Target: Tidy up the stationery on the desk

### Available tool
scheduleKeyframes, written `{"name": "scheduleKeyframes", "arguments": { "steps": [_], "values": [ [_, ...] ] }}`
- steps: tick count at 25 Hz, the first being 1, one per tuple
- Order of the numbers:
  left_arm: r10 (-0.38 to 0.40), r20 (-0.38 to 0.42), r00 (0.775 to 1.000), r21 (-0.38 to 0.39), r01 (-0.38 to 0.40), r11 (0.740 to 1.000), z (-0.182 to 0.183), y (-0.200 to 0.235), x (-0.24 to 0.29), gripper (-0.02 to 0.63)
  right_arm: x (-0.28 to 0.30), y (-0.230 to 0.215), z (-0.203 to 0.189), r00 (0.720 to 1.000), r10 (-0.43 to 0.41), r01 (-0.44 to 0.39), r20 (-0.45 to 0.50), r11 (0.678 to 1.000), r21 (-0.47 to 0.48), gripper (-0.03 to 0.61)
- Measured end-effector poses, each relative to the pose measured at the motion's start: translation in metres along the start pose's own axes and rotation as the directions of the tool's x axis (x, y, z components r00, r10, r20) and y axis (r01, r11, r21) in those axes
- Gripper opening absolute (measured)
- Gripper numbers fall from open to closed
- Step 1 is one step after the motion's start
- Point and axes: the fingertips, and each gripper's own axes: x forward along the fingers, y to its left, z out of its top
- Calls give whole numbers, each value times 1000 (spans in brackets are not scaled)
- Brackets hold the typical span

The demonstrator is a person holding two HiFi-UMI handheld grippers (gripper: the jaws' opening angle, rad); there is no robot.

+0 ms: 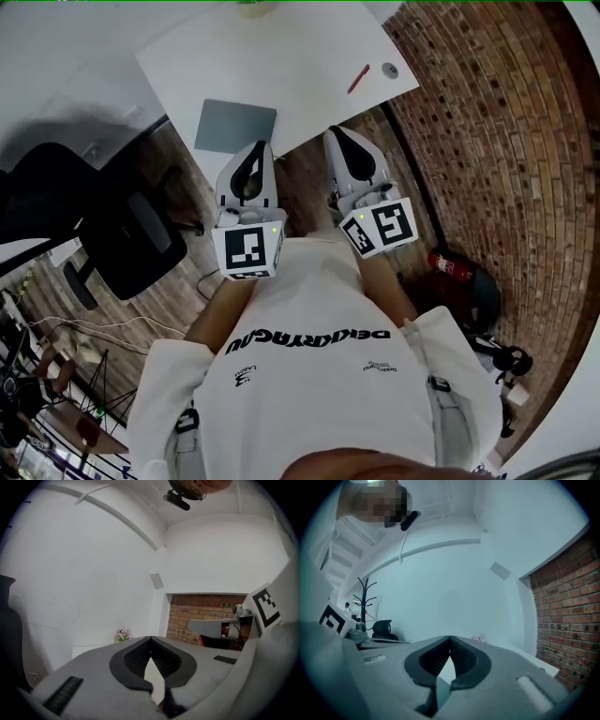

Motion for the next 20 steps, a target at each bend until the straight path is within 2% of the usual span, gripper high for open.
{"name": "scheduleKeyframes", "arguments": {
  "steps": [5,11,16,20],
  "values": [
    [73,-27,997,-28,-73,997,-16,21,14,-2,29,-4,-11,999,45,-45,-28,999,2,0],
    [171,-49,984,-39,-173,984,-31,33,46,-2,64,-30,-28,988,146,-146,-57,989,4,0],
    [300,-85,950,-82,-307,948,-41,43,67,-2,101,-47,-25,958,276,-278,-78,961,-7,0],
    [385,-102,917,-97,-394,914,-44,53,87,-2,127,-61,-33,924,365,-365,-114,931,23,0]
  ]
}}
